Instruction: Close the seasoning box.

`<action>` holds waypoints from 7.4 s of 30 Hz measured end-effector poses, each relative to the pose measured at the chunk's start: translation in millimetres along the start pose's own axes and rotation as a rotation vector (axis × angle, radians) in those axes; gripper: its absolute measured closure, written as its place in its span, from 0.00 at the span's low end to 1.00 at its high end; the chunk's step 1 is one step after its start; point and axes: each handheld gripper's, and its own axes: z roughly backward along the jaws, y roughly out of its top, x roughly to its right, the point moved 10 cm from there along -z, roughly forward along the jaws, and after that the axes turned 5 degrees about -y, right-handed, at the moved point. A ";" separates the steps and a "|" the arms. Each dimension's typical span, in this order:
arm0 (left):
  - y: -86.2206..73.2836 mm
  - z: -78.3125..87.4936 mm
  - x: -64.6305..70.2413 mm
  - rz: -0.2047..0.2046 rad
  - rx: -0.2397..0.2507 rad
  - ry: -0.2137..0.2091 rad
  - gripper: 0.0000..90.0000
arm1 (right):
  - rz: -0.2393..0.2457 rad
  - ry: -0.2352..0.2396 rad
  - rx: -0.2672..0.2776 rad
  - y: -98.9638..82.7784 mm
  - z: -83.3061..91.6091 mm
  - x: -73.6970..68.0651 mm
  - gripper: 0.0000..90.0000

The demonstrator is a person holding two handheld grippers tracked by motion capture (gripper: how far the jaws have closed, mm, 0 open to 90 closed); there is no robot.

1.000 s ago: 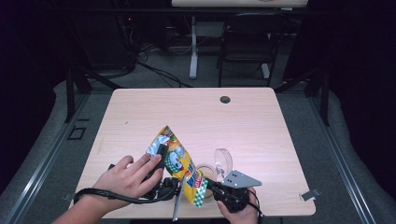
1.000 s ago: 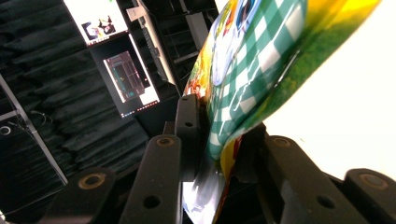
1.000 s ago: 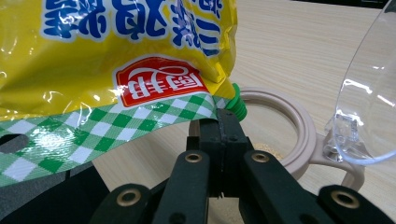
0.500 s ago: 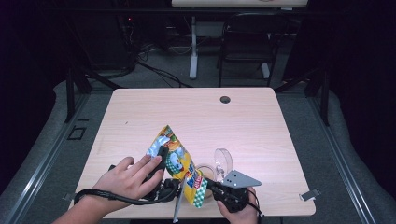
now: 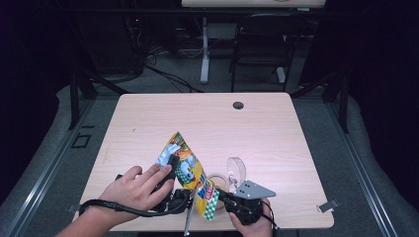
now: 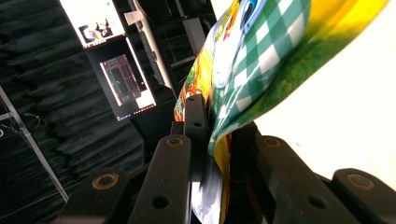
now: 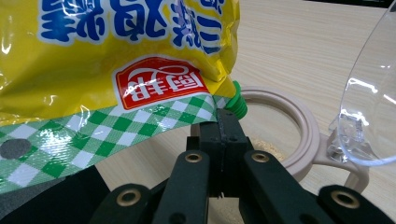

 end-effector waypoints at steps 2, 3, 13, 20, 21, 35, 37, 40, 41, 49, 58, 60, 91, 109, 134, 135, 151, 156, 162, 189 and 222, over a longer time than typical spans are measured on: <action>0.3 0.0 -1.5 0.001 0.005 0.000 0.91 | 0.005 0.006 -0.004 -0.3 0.0 -1.5 1.00; 0.3 0.0 -1.5 0.001 0.005 0.000 0.91 | 0.005 0.006 -0.004 -0.3 0.0 -1.5 1.00; 0.2 -3.7 -2.2 0.019 0.017 -0.026 0.92 | -0.004 0.017 0.022 2.9 6.1 -4.3 1.00; 1.4 -5.5 -4.3 0.016 0.020 -0.025 0.92 | -0.002 0.015 0.023 3.0 7.9 -3.5 1.00; 1.1 -6.5 -4.0 0.022 0.018 -0.033 0.92 | -0.003 0.014 0.027 3.7 8.6 -3.3 1.00; 4.2 -7.4 -5.3 0.020 0.025 -0.038 0.93 | -0.005 0.005 0.035 4.7 14.7 -0.9 1.00; 4.1 -6.9 -5.8 0.017 0.024 -0.037 0.92 | -0.006 0.009 0.036 4.6 13.5 -2.0 1.00; 3.7 -6.4 -6.2 0.012 0.021 -0.036 0.92 | -0.005 0.012 0.035 4.4 12.6 -3.3 1.00; 3.5 -6.3 -6.0 0.016 0.021 -0.037 0.92 | -0.001 0.012 0.034 4.4 12.4 -3.5 1.00; 1.1 -4.8 -6.5 0.017 0.013 -0.034 0.92 | -0.009 0.029 0.038 5.8 10.2 -7.5 1.00; 0.7 -4.5 -6.5 0.016 0.006 -0.032 0.92 | -0.010 0.036 0.034 6.1 8.0 -7.5 1.00; 0.7 -4.4 -6.4 0.015 0.006 -0.032 0.92 | -0.015 0.039 0.035 6.2 7.0 -8.3 1.00; 3.4 -6.9 -7.3 0.027 0.027 -0.048 0.92 | -0.023 0.035 0.038 5.4 12.1 -7.2 1.00; 3.4 -6.1 -8.4 0.023 0.023 -0.045 0.92 | -0.017 0.034 0.033 5.2 10.5 -7.4 1.00; 7.3 -6.3 -12.1 0.024 0.033 -0.046 0.92 | -0.029 0.028 0.035 5.3 9.7 -2.4 1.00; 7.1 -6.5 -12.0 0.027 0.035 -0.049 0.92 | -0.026 0.030 0.036 5.3 10.0 -3.0 1.00; 4.0 -9.0 -7.0 0.044 0.035 -0.061 0.93 | -0.023 0.025 0.034 5.4 9.6 -3.6 1.00; 3.9 -10.5 -5.7 0.054 0.039 -0.068 0.93 | -0.022 0.024 0.030 5.2 9.5 -3.0 1.00; 2.7 -10.5 -4.5 0.057 0.033 -0.073 0.93 | -0.024 0.025 0.035 5.8 9.9 -2.9 1.00; -5.9 -17.3 9.2 0.147 0.052 -0.108 0.93 | -0.018 0.031 0.038 7.4 4.5 -4.8 1.00; -5.9 -17.2 8.8 0.175 0.061 -0.124 0.93 | -0.018 0.030 0.047 9.8 10.6 -3.3 1.00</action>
